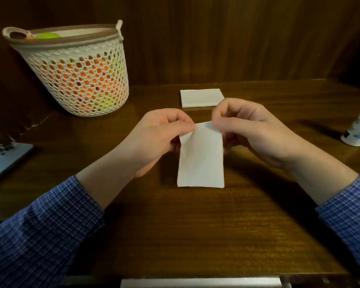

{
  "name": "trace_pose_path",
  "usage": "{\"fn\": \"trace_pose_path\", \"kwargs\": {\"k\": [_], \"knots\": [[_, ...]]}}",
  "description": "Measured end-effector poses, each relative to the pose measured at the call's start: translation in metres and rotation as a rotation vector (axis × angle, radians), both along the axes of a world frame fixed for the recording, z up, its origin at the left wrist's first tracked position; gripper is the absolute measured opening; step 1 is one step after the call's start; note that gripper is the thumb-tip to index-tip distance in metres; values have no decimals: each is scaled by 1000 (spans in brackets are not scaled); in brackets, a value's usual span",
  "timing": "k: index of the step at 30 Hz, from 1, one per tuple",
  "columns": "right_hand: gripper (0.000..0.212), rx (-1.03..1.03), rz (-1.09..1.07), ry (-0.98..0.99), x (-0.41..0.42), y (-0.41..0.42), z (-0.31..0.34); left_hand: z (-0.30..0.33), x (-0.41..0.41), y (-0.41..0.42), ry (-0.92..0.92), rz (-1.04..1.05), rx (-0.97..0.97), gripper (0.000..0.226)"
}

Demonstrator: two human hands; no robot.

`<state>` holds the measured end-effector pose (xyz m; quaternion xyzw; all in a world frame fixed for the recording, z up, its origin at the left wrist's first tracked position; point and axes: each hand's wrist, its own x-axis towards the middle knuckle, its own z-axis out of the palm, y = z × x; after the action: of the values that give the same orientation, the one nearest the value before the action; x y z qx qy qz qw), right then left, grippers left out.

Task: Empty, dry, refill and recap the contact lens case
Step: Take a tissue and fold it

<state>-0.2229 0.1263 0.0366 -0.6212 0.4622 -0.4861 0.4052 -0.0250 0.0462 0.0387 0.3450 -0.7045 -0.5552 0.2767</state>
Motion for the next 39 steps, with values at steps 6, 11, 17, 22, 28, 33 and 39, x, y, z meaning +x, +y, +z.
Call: {"fn": "trace_pose_path", "kwargs": {"k": [6,11,17,22,28,33,39], "knots": [[17,140,90,-53,-4,-1,1,0,1,1,1,-37,38,24],[14,167,17,-6,-5,-2,0,-2,1,-2,1,-45,51,24],[5,169,-137,36,0,-2,0,-5,1,-5,7,-18,-8,15],[19,180,-296,13,4,-6,-3,-9,1,-6,61,50,-14,8],[15,281,-315,-49,9,-7,-9,-12,-1,-4,131,122,8,6],[16,289,-327,-21,9,-7,-8,-11,1,-4,105,160,17,14],[20,256,-338,27,9,-5,-8,-6,0,-2,-18,154,17,28]]}}
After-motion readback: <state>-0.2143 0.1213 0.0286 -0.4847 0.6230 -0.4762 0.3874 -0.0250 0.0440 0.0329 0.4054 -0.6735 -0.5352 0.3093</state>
